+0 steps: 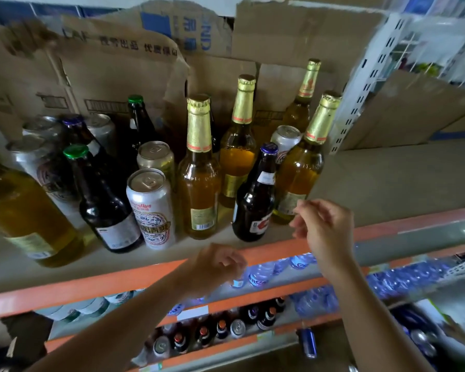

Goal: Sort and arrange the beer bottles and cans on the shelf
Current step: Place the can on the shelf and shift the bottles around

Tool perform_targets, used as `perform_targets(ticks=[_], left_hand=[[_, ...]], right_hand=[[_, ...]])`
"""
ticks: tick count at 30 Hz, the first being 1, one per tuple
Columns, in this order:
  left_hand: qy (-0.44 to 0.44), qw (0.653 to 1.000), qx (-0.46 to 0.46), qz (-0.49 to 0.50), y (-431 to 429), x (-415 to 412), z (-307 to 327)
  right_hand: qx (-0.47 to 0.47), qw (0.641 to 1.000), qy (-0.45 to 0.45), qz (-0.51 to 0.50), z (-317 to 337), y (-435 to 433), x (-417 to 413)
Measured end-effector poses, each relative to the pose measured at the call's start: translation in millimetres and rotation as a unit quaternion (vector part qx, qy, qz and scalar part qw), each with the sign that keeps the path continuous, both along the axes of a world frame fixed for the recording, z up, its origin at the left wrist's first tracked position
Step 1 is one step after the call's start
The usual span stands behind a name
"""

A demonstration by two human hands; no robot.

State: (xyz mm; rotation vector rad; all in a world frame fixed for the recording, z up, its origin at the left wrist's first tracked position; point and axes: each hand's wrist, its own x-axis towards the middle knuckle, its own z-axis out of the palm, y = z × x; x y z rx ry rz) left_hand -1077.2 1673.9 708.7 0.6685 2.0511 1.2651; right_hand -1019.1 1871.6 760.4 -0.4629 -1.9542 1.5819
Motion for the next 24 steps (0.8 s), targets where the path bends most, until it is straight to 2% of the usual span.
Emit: perform_targets(ticks=[4, 9, 12, 15, 20, 22, 24], left_hand=[[0.005, 1.000, -0.007, -0.007, 9.5, 8.6, -6.1], [0.024, 0.998, -0.051, -0.001, 35.1, 12.6, -14.8], [0.029, 0.998, -0.046, 0.031, 63.8, 12.3, -11.4], [0.032, 0.998, -0.034, 0.040, 92.6, 14.7, -9.7], [0.052, 0.995, -0.031, 0.081, 120.0, 28.0, -9.4], [0.057, 0.993, -0.036, 0.092, 123.8, 30.8, -10.2], [0.056, 0.992, -0.042, 0.106, 125.3, 31.2, -9.5]], right_hand=[[-0.065, 0.996, 0.035, -0.056, 8.5, 34.7, -12.7], [-0.025, 0.995, 0.081, -0.043, 25.8, 68.5, -48.2], [0.011, 0.996, 0.083, 0.025, 36.6, 84.5, -67.8], [0.050, 0.985, 0.084, 0.141, 48.4, 96.3, -81.1], [0.005, 0.949, 0.067, 0.308, 64.0, 108.4, -96.8], [0.013, 0.942, 0.059, 0.330, 65.9, 116.9, -97.0], [0.050, 0.950, 0.066, 0.302, 68.0, 124.5, -95.1]])
